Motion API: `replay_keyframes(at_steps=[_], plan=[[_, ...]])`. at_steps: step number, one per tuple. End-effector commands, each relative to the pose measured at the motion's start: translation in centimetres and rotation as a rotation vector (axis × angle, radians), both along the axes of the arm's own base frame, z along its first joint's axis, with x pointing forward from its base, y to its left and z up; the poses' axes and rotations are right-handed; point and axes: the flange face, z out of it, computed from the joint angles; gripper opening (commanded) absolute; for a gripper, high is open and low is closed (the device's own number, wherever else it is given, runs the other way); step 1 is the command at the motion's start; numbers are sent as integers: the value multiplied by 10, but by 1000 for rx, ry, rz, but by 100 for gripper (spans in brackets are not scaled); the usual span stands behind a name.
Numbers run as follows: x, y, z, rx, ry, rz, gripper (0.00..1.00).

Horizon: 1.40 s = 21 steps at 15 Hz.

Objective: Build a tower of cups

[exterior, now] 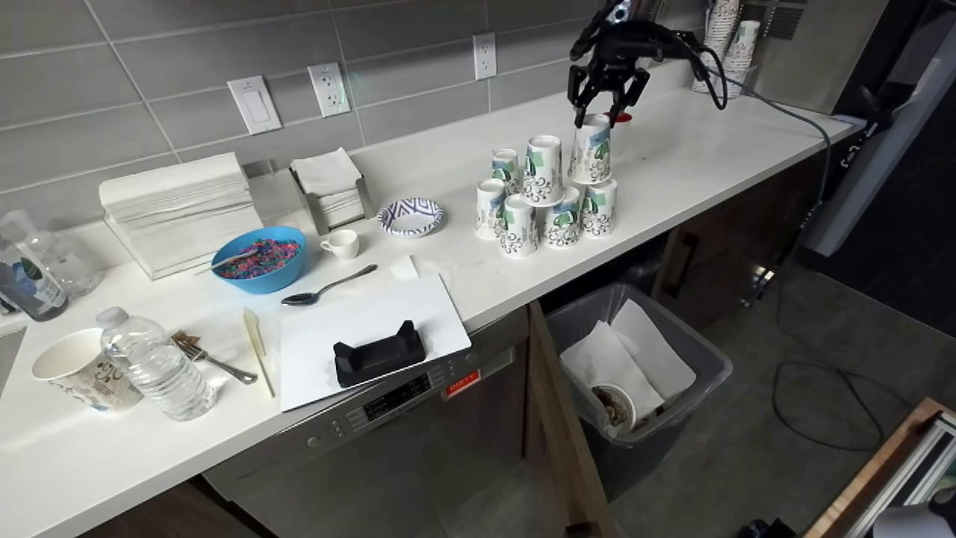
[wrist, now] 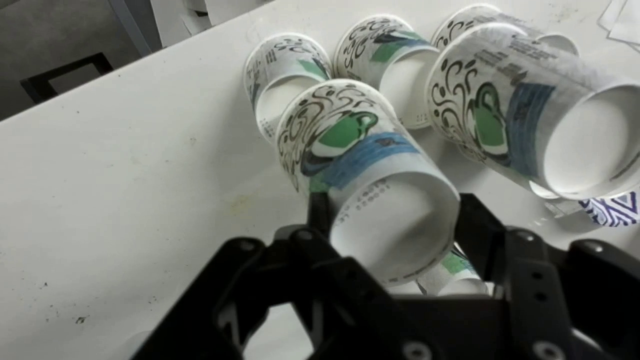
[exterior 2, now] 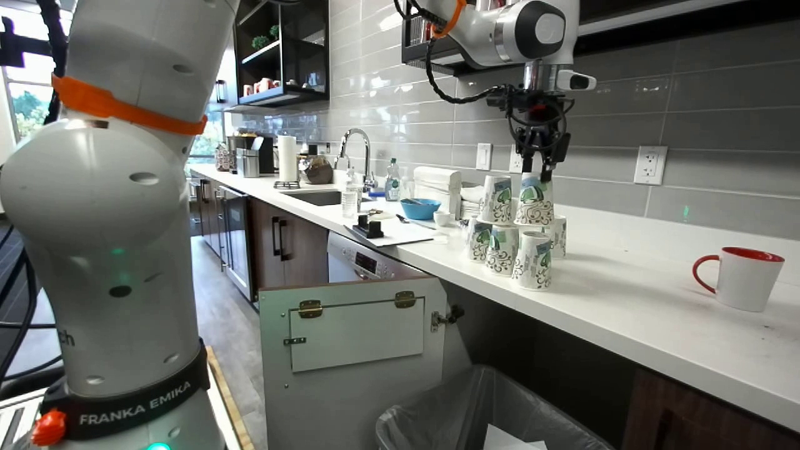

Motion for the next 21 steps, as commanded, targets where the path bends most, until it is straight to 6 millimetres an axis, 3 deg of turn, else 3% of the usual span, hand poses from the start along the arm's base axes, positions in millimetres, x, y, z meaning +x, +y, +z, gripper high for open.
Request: replay_keyframes(at_steps=[1, 7, 8, 9, 11, 17, 21], plan=[[-11, 2, -9, 38, 33, 11, 40], [-12, 4, -16, 67, 44, 11, 40], [-12, 4, -16, 70, 44, 6, 61], [-12, 4, -16, 67, 45, 6, 89], [-12, 4, -13, 51, 38, -2, 97], [-17, 3, 15, -25, -16, -18, 100], [-15, 17, 39, -94, -61, 26, 100]])
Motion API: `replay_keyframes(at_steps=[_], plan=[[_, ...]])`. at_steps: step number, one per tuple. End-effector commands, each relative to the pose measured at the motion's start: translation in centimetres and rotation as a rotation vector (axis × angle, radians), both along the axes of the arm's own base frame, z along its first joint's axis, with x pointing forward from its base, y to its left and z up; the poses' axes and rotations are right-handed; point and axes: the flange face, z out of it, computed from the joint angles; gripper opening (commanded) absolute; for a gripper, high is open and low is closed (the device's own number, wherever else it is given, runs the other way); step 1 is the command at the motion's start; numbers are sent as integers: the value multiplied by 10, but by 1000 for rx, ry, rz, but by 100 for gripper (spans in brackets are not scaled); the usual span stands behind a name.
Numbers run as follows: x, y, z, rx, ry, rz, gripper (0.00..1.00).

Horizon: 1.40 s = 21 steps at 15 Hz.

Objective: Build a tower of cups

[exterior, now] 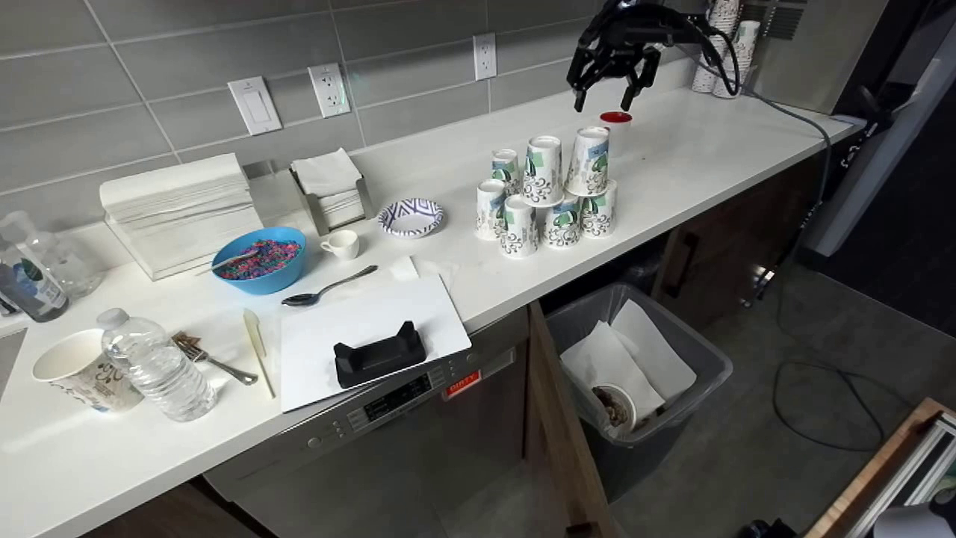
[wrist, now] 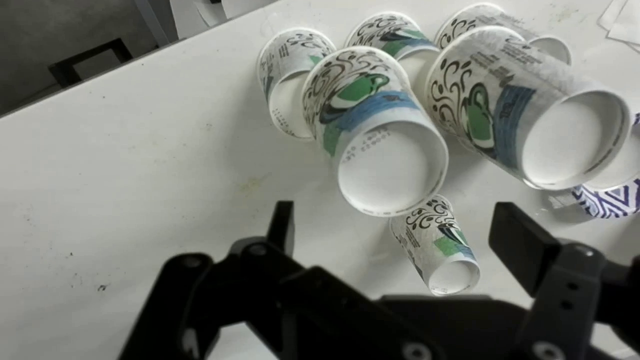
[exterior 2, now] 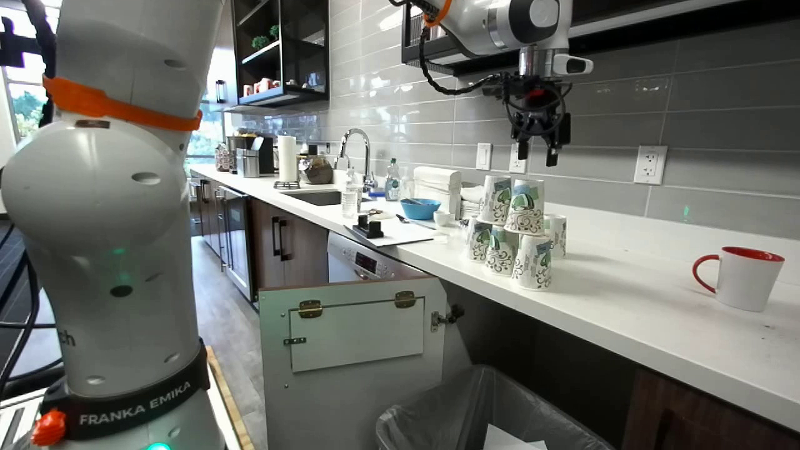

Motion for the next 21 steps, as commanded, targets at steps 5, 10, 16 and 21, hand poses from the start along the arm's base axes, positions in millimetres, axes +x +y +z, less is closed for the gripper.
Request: replay_keyframes(at_steps=[5, 10, 16, 21], plan=[[15, 67, 25, -149, -71, 211, 100], [35, 125, 8, -146, -49, 465, 100], [69, 167, -28, -171, -33, 734, 100], [96, 174, -64, -172, 26, 839, 100]])
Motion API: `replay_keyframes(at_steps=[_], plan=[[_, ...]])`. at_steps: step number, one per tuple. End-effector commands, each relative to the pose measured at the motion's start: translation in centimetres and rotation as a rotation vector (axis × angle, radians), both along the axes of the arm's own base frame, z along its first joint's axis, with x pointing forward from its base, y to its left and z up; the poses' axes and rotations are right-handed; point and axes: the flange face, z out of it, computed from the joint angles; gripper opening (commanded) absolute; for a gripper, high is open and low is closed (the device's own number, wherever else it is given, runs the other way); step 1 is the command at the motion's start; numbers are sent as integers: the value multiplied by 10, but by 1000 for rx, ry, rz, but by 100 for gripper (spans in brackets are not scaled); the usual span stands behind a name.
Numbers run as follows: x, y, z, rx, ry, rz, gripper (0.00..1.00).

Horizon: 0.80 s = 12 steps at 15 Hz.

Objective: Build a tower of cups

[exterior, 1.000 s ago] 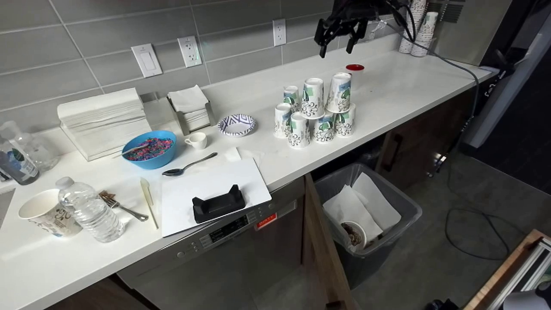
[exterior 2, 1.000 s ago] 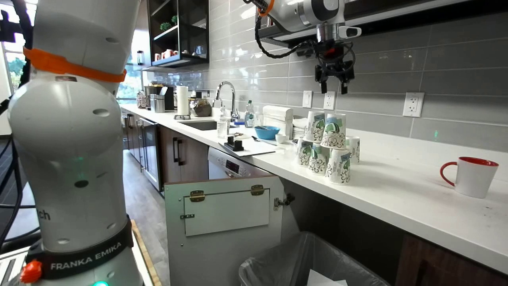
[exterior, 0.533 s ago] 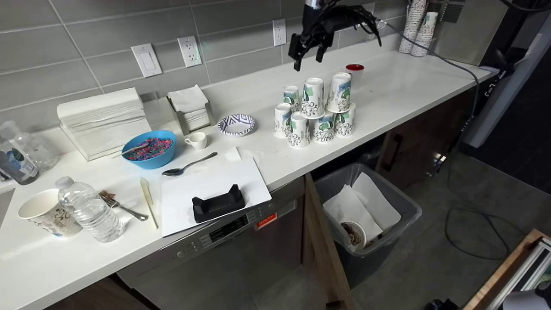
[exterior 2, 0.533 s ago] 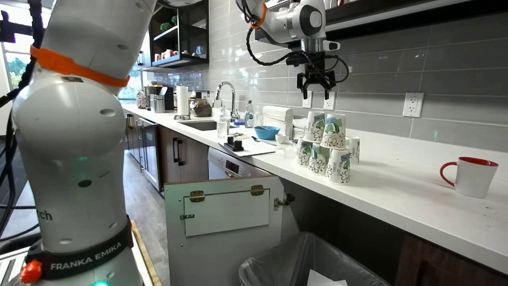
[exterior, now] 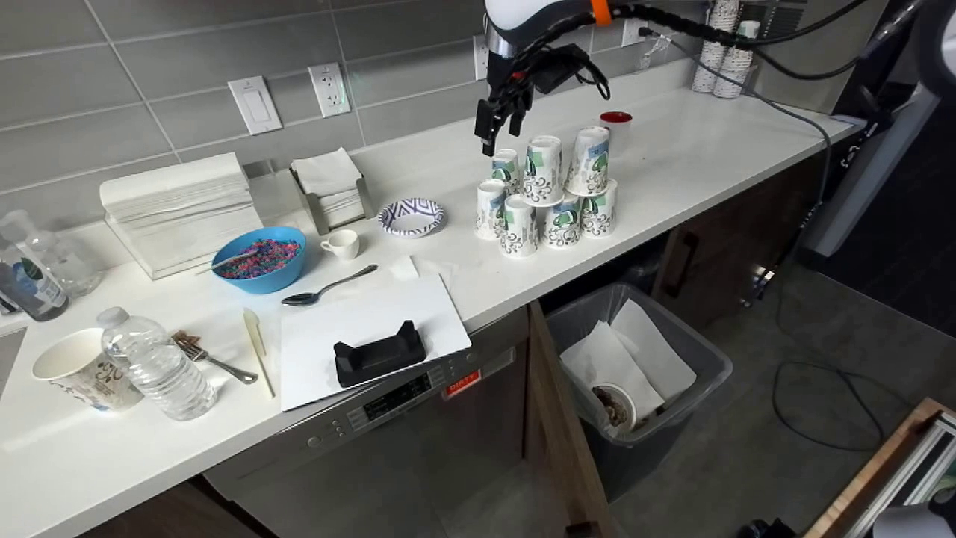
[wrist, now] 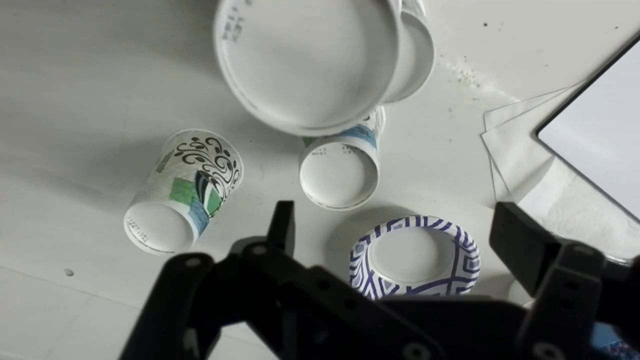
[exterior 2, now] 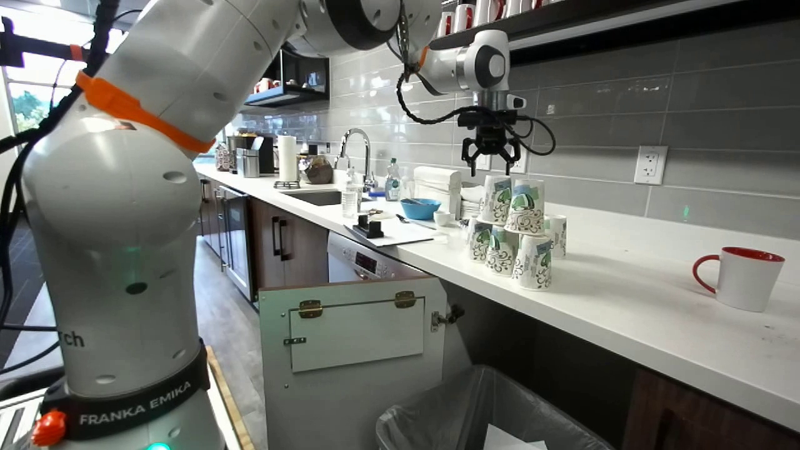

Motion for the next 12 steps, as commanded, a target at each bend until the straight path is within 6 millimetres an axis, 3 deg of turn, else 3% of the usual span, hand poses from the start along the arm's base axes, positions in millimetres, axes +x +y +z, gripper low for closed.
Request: replay_keyframes(at_steps=[1, 12], plan=[[24, 3, -24, -37, 53, 71, 100], [53, 29, -79, -73, 82, 182, 100]])
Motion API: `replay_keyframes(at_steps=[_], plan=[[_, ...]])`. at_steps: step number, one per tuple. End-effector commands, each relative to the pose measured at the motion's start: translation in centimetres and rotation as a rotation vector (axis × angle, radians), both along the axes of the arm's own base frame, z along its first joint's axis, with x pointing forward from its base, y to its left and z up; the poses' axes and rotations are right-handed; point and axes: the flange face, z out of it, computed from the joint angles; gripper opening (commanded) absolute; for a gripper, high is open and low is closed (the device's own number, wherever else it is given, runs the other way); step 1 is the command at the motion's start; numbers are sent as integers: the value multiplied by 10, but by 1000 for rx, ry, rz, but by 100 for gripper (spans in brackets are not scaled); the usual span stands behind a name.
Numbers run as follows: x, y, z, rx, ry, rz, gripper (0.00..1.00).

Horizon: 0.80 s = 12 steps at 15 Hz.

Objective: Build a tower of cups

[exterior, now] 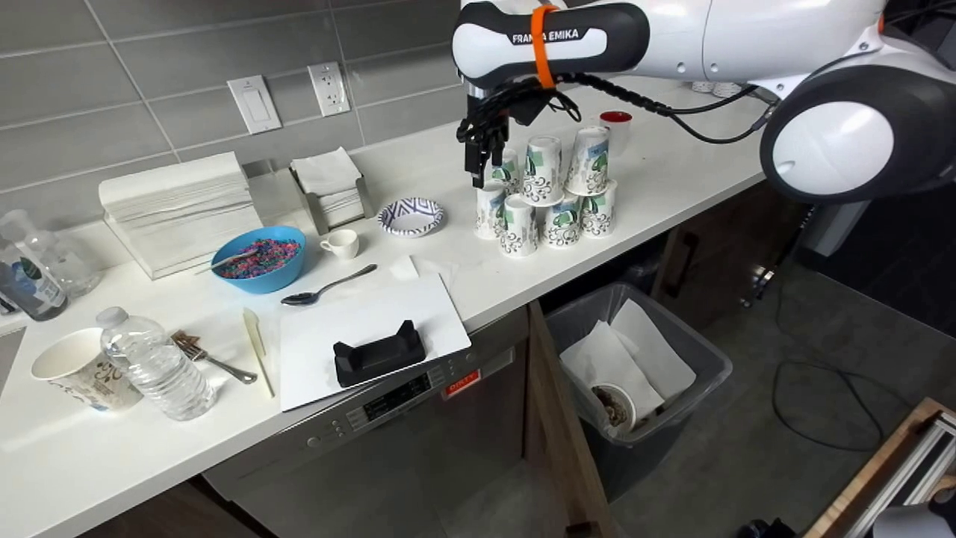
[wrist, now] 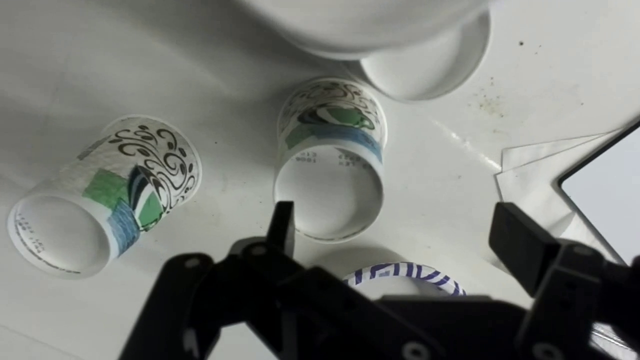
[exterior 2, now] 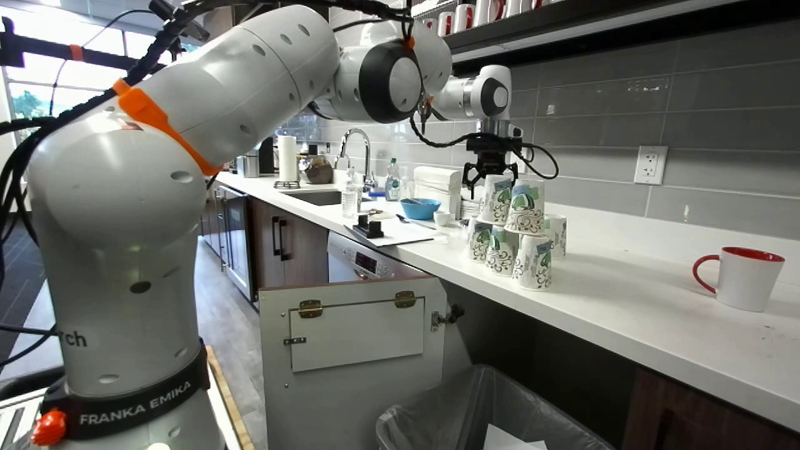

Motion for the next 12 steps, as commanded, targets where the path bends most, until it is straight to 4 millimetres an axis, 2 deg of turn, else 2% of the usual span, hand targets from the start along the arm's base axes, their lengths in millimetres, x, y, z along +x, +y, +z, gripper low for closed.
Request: replay_keyframes(at_steps=[1, 7, 12], plan=[[12, 11, -15, -27, -24, 39, 100], [20, 16, -35, -47, -53, 40, 100], [23, 7, -28, -80, -82, 29, 100]])
